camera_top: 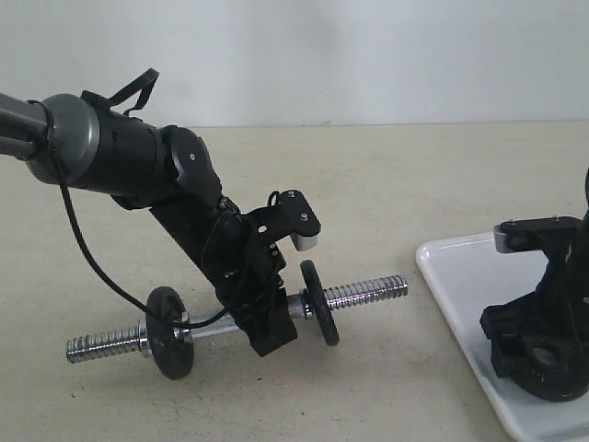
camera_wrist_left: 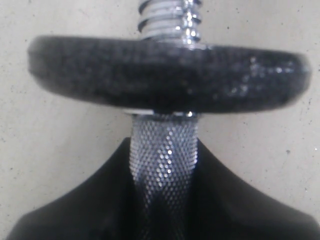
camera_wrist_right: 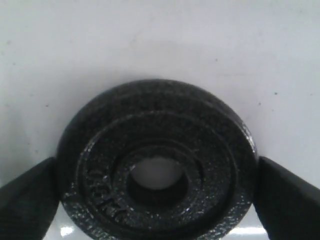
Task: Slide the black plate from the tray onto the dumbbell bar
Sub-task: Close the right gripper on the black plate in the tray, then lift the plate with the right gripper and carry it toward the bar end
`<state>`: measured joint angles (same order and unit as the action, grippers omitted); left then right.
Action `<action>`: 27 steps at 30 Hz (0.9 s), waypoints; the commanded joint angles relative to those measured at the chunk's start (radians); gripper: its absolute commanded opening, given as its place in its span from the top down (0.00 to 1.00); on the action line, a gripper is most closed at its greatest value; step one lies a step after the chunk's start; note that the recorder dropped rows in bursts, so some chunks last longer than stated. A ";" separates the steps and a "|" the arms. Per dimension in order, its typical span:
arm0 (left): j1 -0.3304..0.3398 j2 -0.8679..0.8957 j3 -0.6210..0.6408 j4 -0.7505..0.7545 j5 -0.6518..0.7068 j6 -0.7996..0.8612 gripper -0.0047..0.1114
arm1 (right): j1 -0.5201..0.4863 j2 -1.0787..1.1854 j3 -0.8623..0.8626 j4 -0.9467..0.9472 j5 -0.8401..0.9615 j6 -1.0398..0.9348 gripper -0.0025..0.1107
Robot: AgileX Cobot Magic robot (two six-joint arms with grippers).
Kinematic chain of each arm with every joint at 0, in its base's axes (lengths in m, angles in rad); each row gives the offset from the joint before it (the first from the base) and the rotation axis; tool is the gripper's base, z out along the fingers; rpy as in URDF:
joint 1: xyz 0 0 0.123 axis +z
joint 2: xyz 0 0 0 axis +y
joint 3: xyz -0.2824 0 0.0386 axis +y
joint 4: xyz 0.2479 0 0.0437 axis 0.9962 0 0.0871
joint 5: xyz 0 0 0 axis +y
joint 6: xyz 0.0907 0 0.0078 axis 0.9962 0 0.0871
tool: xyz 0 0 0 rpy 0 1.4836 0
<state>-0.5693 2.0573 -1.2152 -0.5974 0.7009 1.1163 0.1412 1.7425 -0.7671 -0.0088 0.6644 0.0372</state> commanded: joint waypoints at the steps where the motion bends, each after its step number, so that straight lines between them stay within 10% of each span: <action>1: 0.000 0.031 0.023 0.040 0.034 0.002 0.89 | -0.003 0.003 -0.002 0.000 0.011 -0.008 0.17; 8: 0.000 0.031 0.023 0.040 0.034 0.002 0.89 | -0.003 0.003 -0.002 0.000 -0.016 -0.002 0.26; 16: 0.000 0.031 0.023 0.079 0.036 0.009 0.90 | -0.003 0.003 -0.002 0.000 -0.055 0.031 0.95; 27: 0.000 -0.034 0.023 0.094 0.052 0.009 0.92 | -0.003 0.002 -0.033 0.301 -0.028 -0.293 0.98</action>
<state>-0.5711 2.0400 -1.2059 -0.5575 0.7089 1.1179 0.1395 1.7425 -0.7799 0.1077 0.6409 -0.0955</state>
